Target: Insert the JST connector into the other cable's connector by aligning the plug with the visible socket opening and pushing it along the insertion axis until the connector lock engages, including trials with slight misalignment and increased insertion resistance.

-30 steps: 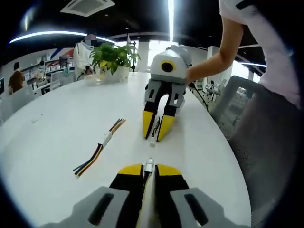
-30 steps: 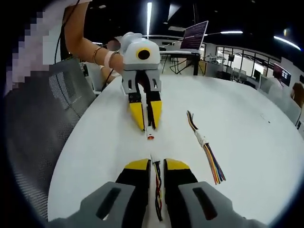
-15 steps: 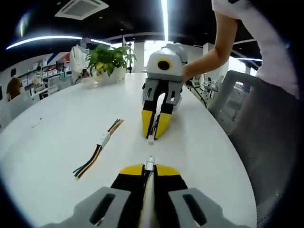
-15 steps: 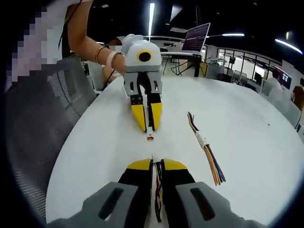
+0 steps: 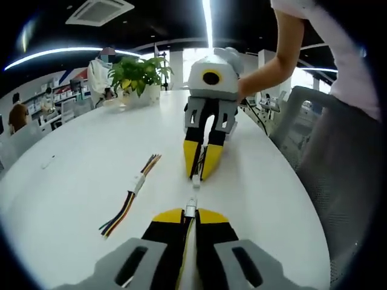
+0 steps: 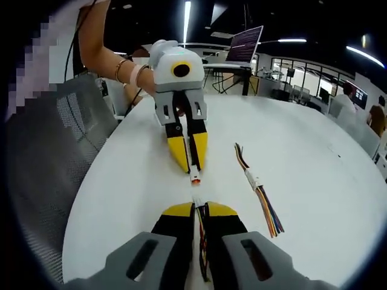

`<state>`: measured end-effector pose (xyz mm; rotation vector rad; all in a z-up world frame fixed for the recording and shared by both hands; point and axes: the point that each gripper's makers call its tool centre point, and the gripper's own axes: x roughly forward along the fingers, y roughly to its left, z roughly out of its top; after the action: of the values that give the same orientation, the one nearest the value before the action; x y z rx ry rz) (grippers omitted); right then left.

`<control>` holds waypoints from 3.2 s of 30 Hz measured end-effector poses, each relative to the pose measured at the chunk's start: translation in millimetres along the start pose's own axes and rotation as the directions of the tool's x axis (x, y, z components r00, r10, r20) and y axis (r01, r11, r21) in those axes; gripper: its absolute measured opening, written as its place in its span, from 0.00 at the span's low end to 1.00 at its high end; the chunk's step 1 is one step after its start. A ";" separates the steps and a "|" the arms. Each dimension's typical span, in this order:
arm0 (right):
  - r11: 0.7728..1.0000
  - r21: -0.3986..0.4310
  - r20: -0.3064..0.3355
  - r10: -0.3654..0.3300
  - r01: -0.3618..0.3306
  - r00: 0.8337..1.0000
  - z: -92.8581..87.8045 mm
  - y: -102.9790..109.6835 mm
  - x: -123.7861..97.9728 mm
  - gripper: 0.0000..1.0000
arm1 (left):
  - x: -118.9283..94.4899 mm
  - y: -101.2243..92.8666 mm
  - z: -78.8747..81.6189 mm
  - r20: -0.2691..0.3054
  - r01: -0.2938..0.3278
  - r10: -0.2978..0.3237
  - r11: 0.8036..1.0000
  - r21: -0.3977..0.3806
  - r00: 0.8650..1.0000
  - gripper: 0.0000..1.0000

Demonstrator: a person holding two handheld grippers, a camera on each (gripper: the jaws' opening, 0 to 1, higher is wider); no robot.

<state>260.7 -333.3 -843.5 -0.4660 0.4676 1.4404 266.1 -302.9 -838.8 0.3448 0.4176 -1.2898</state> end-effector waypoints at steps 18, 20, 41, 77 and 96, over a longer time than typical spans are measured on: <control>0.997 0.056 0.027 -0.052 0.050 0.998 5.1 -10.5 1.4 0.02 | 5.3 3.2 6.0 -0.016 -0.003 0.003 1.000 -0.007 1.000 0.01; 0.997 0.056 0.027 -0.054 0.053 0.998 6.1 -9.8 2.3 0.02 | 5.6 3.4 6.5 -0.015 -0.003 0.002 1.000 -0.009 1.000 0.01; 0.992 0.101 0.038 -0.084 0.080 0.996 9.6 -14.1 7.0 0.02 | 5.1 7.4 9.6 -0.025 -0.027 0.027 1.000 -0.008 0.999 0.01; 0.986 0.126 0.048 -0.113 0.106 0.992 10.9 -24.5 4.0 0.01 | 16.5 13.9 15.0 -0.052 -0.014 0.017 0.998 0.062 0.999 0.01; 0.987 0.123 0.048 -0.108 0.101 0.993 3.9 -29.7 11.1 0.02 | 22.1 20.8 6.1 -0.070 -0.010 0.013 0.999 0.046 0.997 0.01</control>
<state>291.2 -324.2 -845.9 -0.3492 0.4765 1.3128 291.8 -319.5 -843.8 0.4313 0.4457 -1.2803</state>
